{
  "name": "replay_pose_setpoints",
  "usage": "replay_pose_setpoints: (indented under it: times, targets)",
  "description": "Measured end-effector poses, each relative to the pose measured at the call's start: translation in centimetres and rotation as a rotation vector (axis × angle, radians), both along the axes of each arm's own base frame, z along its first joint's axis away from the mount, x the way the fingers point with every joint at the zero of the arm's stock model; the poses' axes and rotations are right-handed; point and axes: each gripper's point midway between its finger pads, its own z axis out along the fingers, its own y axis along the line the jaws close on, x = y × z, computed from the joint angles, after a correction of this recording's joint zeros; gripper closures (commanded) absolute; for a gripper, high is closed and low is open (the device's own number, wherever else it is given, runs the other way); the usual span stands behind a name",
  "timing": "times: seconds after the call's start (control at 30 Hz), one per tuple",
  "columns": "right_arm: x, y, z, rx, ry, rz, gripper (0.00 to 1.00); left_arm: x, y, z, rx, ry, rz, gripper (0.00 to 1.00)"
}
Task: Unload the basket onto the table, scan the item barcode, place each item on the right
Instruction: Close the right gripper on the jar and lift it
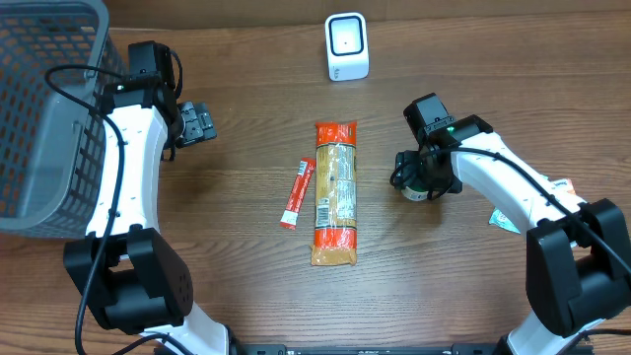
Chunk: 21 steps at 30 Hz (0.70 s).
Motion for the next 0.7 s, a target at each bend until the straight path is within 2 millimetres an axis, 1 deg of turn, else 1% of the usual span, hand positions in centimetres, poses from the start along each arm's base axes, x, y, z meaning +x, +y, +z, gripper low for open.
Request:
replay_pose_setpoints:
  times: [0.1, 0.27, 0.37, 0.47, 0.57, 0.6, 0.7]
  targets:
    - [0.0, 0.0, 0.0, 0.001, 0.000, 0.000, 0.19, 0.0, 0.0, 0.0, 0.000, 0.000, 0.000, 0.00]
    - [0.1, 0.1, 0.0, 0.003, -0.004, 0.000, 0.19, 0.0, 0.0, 0.0, 0.000, 0.000, 0.000, 0.00]
    - [0.6, 0.3, -0.3, 0.014, -0.031, 0.000, 0.19, 0.0, 0.0, 0.0, 0.000, 0.000, 0.000, 0.00]
    - [0.7, 0.3, -1.3, 0.022, -0.051, 0.000, 0.22, 0.0, 0.0, 0.0, 0.000, 0.000, 0.000, 0.00]
    - [-0.1, 0.0, -2.2, 0.013, -0.031, 0.000, 0.26, 0.0, 0.0, 0.0, 0.000, 0.000, 0.000, 0.00]
    - [-0.2, -0.1, -2.2, 0.012, -0.029, 0.000, 0.29, 0.0, 0.0, 0.0, 0.000, 0.000, 0.000, 0.00]
    - [-0.1, 0.0, -2.2, 0.012, -0.033, -0.001, 0.31, 0.0, 0.0, 0.0, 0.000, 0.000, 0.000, 0.00]
